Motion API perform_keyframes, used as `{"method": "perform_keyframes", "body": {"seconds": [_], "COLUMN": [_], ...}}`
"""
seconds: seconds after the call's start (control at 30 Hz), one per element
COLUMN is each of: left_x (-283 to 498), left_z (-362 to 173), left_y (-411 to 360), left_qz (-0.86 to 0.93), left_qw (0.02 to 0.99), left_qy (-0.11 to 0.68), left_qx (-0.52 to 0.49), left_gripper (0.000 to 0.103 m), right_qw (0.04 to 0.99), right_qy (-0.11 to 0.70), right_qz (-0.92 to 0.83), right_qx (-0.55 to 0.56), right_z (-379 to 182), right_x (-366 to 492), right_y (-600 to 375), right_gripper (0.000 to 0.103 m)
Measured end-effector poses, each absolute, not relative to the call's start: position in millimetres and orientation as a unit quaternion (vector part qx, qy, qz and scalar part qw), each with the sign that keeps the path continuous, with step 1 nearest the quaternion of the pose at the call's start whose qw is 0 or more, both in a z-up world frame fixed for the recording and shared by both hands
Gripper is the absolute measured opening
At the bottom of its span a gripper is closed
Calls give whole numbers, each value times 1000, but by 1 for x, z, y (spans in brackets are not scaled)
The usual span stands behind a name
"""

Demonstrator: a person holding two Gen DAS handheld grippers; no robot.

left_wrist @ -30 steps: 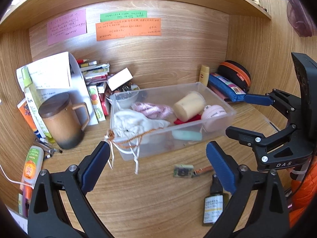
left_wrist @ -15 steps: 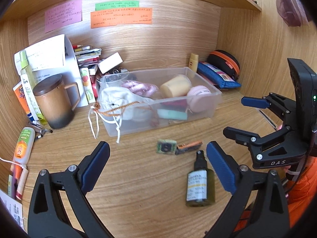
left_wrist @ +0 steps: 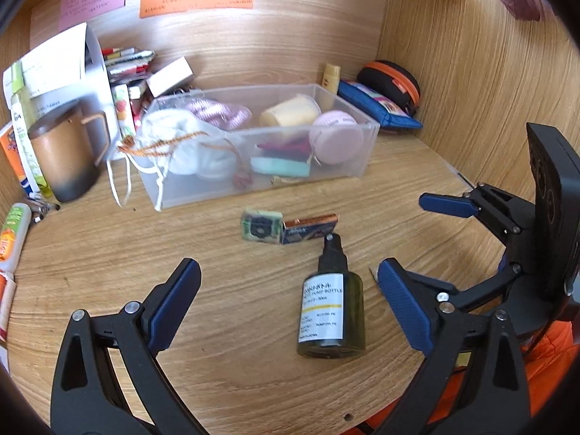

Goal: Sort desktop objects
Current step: 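Withdraw both tools from the box toward the green spray bottle, then grasp the green spray bottle with left tool while right tool grasps the beige seashell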

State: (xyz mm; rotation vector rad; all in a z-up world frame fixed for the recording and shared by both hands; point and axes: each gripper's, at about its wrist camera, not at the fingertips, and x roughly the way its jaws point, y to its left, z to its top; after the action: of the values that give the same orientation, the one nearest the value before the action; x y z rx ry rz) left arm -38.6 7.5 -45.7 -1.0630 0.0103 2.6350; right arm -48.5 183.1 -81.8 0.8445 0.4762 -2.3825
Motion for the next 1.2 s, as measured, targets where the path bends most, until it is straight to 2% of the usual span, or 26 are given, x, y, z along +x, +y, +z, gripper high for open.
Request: {"method": "perform_keyframes", "body": {"seconds": [0.1,0.53,0.67,0.73,0.9,0.93,1.0,1.2], "left_x": [-38,-35,-41,-43,-42,-41,-41,-45], "left_z": [-51,-59,-64,-66,-70,-70,-72,-77], "left_y": [9,17,25,26,25,24,24,24], "left_qz": [917,924,917,915,914,914,911,906], "left_qw": [144,130,143,146,141,141,144,144], "left_qy": [4,13,19,18,18,18,12,9], "left_qx": [-371,-360,-372,-377,-380,-380,-386,-397], "left_gripper": [99,98,81,78,76,74,63,55], "right_qw": [290,321,326,330,336,338,344,356], "right_qy": [175,180,175,170,158,154,148,132], "right_qz": [-883,-869,-866,-864,-861,-860,-857,-852], "right_qx": [324,332,335,339,346,349,353,361], "right_z": [-89,-103,-103,-103,-103,-103,-103,-101], "right_x": [-48,-42,-42,-42,-42,-42,-43,-45], "right_y": [183,178,179,180,181,182,183,182], "right_gripper": [68,40,34,29,25,22,18,16]}}
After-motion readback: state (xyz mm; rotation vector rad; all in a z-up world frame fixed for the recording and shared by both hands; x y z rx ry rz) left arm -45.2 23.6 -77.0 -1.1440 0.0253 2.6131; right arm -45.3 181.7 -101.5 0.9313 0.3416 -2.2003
